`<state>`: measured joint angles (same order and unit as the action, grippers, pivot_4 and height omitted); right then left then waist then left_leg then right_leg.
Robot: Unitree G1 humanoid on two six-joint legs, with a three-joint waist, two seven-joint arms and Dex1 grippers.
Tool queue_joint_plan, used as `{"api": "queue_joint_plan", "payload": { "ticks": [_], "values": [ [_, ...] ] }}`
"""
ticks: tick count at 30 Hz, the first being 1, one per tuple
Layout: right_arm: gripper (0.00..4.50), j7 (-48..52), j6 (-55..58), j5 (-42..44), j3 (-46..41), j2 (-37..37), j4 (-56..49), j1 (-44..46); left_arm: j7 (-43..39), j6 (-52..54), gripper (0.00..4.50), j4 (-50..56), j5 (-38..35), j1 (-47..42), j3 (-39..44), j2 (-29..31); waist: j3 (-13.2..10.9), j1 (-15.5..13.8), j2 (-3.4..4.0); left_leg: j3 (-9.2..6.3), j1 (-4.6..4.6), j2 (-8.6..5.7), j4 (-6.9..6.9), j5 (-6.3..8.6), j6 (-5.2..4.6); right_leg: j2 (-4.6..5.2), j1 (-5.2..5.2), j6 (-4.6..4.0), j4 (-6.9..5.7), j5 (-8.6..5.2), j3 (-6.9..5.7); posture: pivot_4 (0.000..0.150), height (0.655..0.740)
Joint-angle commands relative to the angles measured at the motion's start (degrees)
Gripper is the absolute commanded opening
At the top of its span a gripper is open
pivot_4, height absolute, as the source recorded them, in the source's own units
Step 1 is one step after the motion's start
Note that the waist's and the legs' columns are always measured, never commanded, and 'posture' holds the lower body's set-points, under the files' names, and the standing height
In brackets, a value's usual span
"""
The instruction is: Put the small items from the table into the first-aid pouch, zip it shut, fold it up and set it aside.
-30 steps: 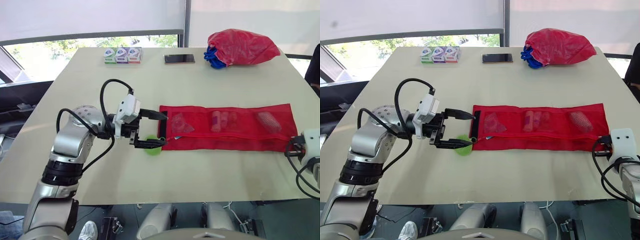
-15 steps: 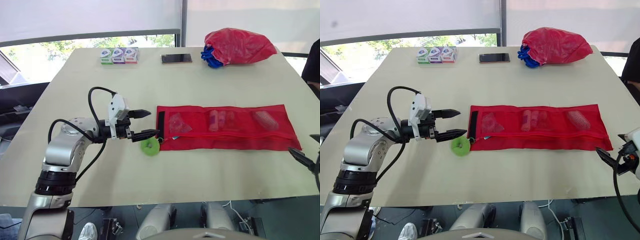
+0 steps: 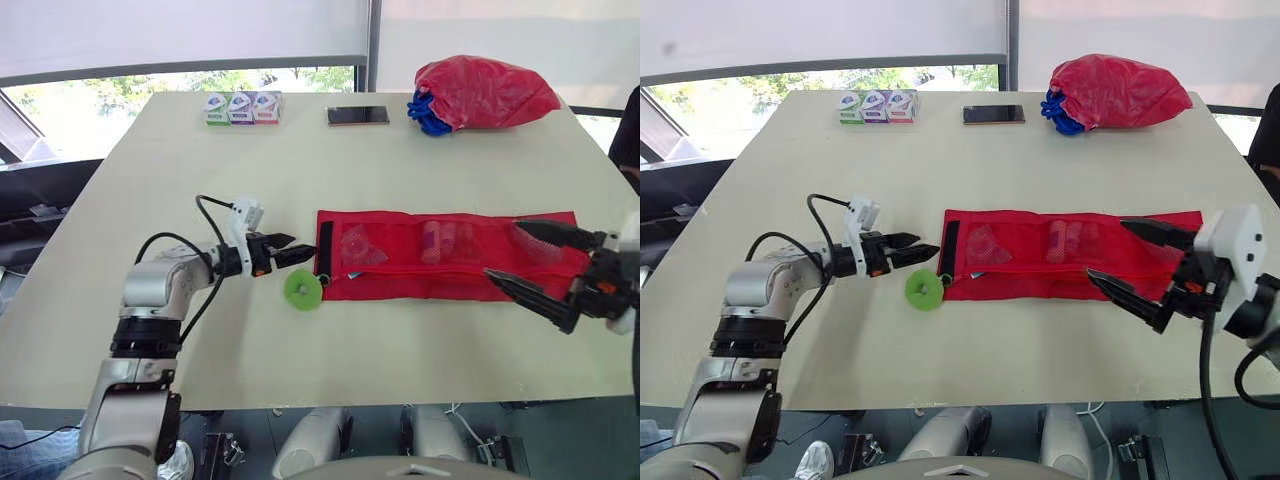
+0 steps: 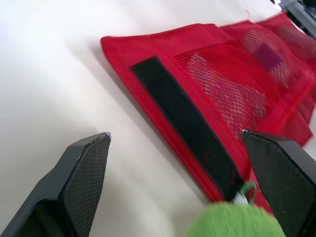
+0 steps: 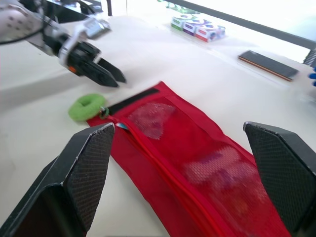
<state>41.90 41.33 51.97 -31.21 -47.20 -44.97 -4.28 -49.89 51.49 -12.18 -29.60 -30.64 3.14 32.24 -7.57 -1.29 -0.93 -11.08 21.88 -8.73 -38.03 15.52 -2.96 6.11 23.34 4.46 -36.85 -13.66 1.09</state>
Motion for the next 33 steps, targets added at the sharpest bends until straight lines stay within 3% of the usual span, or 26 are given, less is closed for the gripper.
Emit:
{"api": "queue_joint_plan", "payload": {
  "ticks": [1,6,12,16,21,23,27,33],
  "values": [
    [4.47,-1.1,-0.6,0.8,1.1,-1.4,-1.2,1.5,-0.1,7.1,4.50,0.5,-4.6,-1.6,2.6,-0.6,0.0,0.2,-0.05,0.00,0.00,0.00,0.00,0.00,0.00,0.00,0.00,0.00,0.00,0.00,0.00,0.150,0.7400],
    [4.47,-3.5,-0.9,1.6,3.7,-1.9,-1.0,5.3,-1.4,17.6,4.50,1.9,-9.7,-2.3,2.5,-0.6,0.0,0.5,-0.05,0.01,-0.05,0.01,0.00,-0.01,0.01,-0.06,0.01,0.00,-0.04,0.00,0.02,0.150,0.7400],
    [4.47,-5.4,-1.2,1.8,5.1,-1.3,-2.1,5.2,1.7,25.1,4.50,0.0,-15.9,-3.6,10.0,-3.6,-0.1,0.3,-0.10,-0.04,0.01,-0.02,-0.06,-0.01,0.01,-0.10,0.02,0.00,-0.04,0.00,-0.03,0.150,0.7400],
    [4.50,-6.0,-1.9,1.8,5.9,-0.8,-2.4,4.6,1.4,26.8,3.32,1.2,-18.3,-2.8,12.0,-3.6,-0.1,0.4,-0.09,-0.05,-0.02,0.00,-0.05,-0.01,0.01,-0.10,0.02,0.00,-0.05,0.00,-0.02,0.150,0.7400],
    [4.50,-5.8,-2.6,1.6,7.5,-0.6,-1.8,5.3,1.0,27.3,0.83,1.8,-19.6,-2.5,11.8,-3.1,-0.1,0.3,-0.10,-0.03,-0.01,-0.01,-0.05,-0.01,0.01,-0.09,0.02,0.00,-0.05,0.00,-0.01,0.150,0.7400],
    [4.50,-5.8,-2.8,1.6,8.8,-0.4,-1.7,5.7,1.2,26.9,0.11,1.7,-19.6,-2.3,11.7,-3.1,-0.1,0.4,-0.10,-0.03,-0.02,-0.01,-0.05,-0.01,0.01,-0.08,0.02,0.00,-0.05,0.00,-0.01,0.150,0.7400],
    [4.50,-7.3,-0.8,3.4,13.3,0.5,-1.4,7.4,1.8,26.8,0.11,1.3,-19.5,-2.3,12.1,-3.4,-0.1,0.4,-0.10,-0.03,-0.02,0.00,-0.05,-0.01,0.02,-0.08,0.02,0.00,-0.05,0.00,0.00,0.150,0.7400],
    [4.50,-13.4,5.8,3.9,29.3,8.5,3.5,17.8,2.4,26.9,0.11,0.9,-19.9,-2.6,12.3,-4.4,-0.1,0.5,-0.11,-0.03,-0.01,0.01,-0.03,-0.01,0.02,0.00,0.05,-0.02,-0.05,0.00,0.02,0.150,0.7400]
  ]
}}
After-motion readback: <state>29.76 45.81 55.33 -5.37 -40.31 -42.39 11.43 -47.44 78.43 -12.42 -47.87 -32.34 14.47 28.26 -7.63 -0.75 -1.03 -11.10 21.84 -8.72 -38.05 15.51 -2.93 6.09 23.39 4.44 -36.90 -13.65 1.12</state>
